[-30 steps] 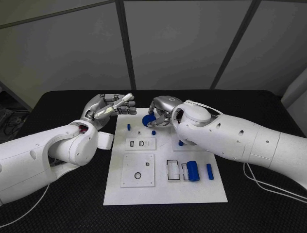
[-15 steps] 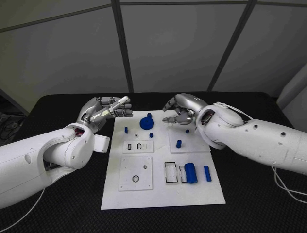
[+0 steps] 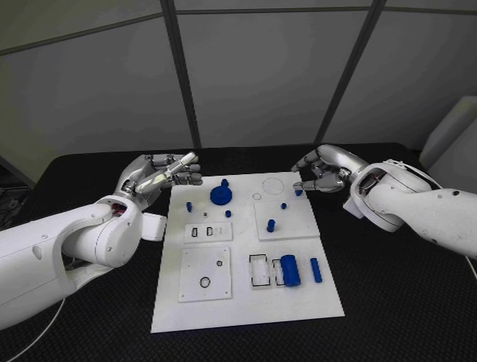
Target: Assemble the parts on the task board
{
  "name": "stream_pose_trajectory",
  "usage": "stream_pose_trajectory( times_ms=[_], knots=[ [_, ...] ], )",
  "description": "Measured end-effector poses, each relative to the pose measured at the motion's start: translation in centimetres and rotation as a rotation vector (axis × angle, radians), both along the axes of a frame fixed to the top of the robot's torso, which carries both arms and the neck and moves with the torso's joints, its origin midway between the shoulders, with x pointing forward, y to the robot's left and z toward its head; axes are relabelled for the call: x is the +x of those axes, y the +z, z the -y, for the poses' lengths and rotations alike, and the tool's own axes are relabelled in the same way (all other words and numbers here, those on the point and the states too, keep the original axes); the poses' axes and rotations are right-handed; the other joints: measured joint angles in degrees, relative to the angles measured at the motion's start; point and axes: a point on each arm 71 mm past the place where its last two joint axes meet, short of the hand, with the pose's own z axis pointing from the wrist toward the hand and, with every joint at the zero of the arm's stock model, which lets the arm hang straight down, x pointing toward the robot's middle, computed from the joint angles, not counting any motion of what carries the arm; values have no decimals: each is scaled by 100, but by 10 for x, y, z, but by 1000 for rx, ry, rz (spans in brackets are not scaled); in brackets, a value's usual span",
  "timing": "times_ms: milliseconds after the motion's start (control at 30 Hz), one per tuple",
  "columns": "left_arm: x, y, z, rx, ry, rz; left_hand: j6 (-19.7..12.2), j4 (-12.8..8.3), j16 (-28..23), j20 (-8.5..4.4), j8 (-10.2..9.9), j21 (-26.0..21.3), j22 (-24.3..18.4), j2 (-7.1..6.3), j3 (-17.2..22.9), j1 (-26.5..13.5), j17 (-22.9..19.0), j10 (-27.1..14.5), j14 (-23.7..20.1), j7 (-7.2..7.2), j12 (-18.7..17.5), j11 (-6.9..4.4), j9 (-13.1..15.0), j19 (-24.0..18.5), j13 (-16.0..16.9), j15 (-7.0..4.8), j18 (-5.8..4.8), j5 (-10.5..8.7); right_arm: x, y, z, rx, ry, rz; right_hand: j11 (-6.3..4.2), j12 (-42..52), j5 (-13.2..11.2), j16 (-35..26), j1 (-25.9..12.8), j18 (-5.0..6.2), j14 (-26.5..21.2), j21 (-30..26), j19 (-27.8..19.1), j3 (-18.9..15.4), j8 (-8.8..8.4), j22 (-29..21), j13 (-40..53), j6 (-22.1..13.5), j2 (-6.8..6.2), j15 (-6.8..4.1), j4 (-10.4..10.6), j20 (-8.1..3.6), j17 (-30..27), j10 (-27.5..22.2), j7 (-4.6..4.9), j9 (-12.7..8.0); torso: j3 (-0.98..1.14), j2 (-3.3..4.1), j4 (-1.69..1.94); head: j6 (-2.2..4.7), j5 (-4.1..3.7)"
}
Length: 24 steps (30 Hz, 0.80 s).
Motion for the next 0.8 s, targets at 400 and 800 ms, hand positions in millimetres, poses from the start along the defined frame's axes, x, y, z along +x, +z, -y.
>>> stream_pose_trajectory(
  times_ms=[400, 800],
  knots=[
    [2, -1, 1, 0, 1, -1, 0, -17, 0, 0, 0, 0, 0, 0, 16, 0, 6, 0, 0, 0, 0, 0, 0, 0, 0, 0, 0, 0, 11, -14, 11, 8, -18, -59, 0, 0, 46, 0, 68, 0, 0, -22, 0, 29, 0, -18, 0, -17, 24, 0, -29, 0, 4, 0, -17, -5, -8, 7, 4, -47, -24],
    [3, -2, 1, 1, 4, -1, 0, -33, 0, 0, 0, 0, 1, 0, 0, 0, 6, 0, 0, 0, 0, 0, 0, 0, 0, 0, 0, 0, 16, -24, 17, -4, -27, -108, 0, 0, 163, 0, 195, 0, 0, -22, -20, 78, 0, -24, 0, -17, 29, 0, -141, -21, 3, 0, -18, -5, -15, 7, 4, -97, -15]
  ],
)
